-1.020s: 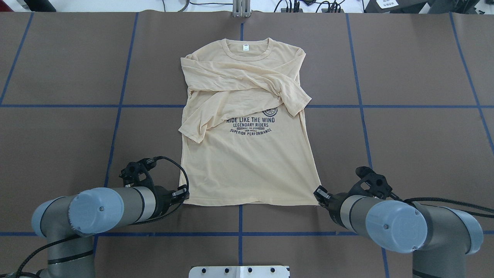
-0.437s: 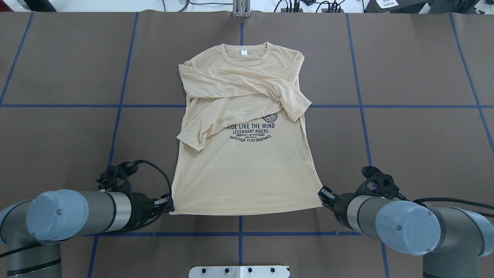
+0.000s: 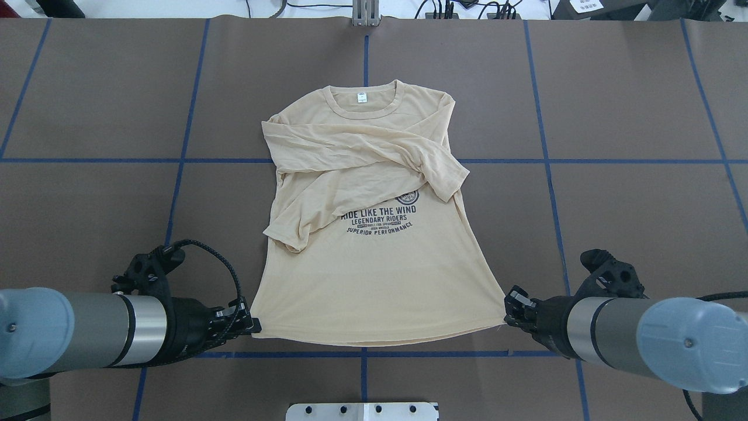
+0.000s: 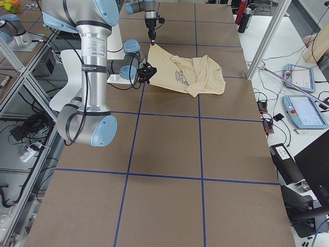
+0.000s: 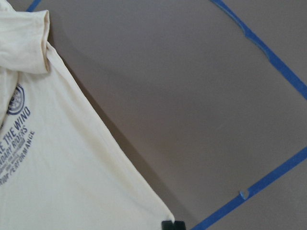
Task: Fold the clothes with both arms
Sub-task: 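Lift the hem with both grippers and fold it toward the collar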
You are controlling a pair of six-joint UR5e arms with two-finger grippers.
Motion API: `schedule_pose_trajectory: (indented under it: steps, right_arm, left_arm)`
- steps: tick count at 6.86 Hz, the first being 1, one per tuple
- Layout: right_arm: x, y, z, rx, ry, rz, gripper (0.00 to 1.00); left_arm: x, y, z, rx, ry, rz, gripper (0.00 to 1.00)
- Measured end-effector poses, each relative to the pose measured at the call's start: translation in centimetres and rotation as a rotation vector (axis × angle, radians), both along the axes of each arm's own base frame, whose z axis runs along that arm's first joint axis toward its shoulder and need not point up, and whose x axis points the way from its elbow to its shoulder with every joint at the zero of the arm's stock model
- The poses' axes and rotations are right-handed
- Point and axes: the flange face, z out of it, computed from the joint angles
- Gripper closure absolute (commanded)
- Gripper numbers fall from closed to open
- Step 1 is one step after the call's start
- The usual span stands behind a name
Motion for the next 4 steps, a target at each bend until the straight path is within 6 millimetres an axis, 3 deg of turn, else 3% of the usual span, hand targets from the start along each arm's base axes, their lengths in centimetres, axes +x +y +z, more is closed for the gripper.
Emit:
schedule_pose_trajectory:
  steps: [1, 2, 4]
  right_arm:
    - [1.8, -2.6, -0.7, -0.056, -0.037, -0.005, 1.0]
    - [2.0, -6.1, -1.2, -0.095, -0.063, 0.0, 1.0]
    - [0.0, -14.3, -2.6, -0.09, -0.061, 0.038, 1.0]
  left_arm:
    - [-1.5, -1.6, -1.2, 0.0, 0.024, -0.036, 1.0]
    - [-2.7, -4.6, -1.8, 0.02, 0.011, -0.083, 1.0]
    - [-3.1, -11.7, -2.0, 0.073, -0.059, -0.15, 1.0]
